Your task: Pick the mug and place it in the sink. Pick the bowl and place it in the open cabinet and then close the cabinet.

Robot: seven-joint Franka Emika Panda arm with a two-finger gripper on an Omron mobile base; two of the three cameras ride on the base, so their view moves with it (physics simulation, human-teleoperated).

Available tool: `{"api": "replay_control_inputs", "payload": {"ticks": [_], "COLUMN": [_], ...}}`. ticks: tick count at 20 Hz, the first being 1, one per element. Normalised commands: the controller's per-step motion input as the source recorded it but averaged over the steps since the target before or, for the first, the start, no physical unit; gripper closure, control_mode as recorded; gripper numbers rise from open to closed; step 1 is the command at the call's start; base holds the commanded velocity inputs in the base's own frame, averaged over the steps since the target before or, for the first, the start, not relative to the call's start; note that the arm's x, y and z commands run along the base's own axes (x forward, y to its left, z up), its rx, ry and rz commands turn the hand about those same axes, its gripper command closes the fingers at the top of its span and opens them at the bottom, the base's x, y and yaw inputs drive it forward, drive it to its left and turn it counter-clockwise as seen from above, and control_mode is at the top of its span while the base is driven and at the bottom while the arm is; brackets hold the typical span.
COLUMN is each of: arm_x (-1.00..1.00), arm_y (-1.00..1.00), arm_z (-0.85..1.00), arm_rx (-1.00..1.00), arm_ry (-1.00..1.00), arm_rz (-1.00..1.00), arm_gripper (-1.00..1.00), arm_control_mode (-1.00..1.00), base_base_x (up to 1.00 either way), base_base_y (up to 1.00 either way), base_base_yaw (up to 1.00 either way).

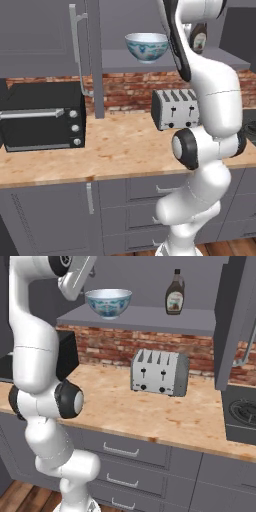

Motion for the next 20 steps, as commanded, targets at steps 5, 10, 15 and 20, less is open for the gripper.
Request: {"api": "replay_control_inputs", "payload": {"ticks": [5, 10, 15, 20], "arm_x": [-1.00, -1.00, -1.00, -1.00], "arm_y": [-0.03, 0.00, 0.00, 0.01], "arm_z": [-0.08, -0.29, -0.41, -0.11], "arm_rx": [0.00, -0.10, -0.07, -0.11], "arm_ry": [-0.05, 0.00, 0.00, -0.06], "arm_rz": [0.00, 0.00, 0.01, 0.04], "arm_gripper": [-1.00, -1.00, -1.00, -1.00], "arm_control_mode": [-1.00, -1.00, -1.00, -1.00], "base_base_x": [0.00, 0.00, 0.00, 0.00], "base_base_y": [0.00, 0.00, 0.00, 0.00], "base_base_yaw": [0.00, 0.00, 0.00, 0.00]}}
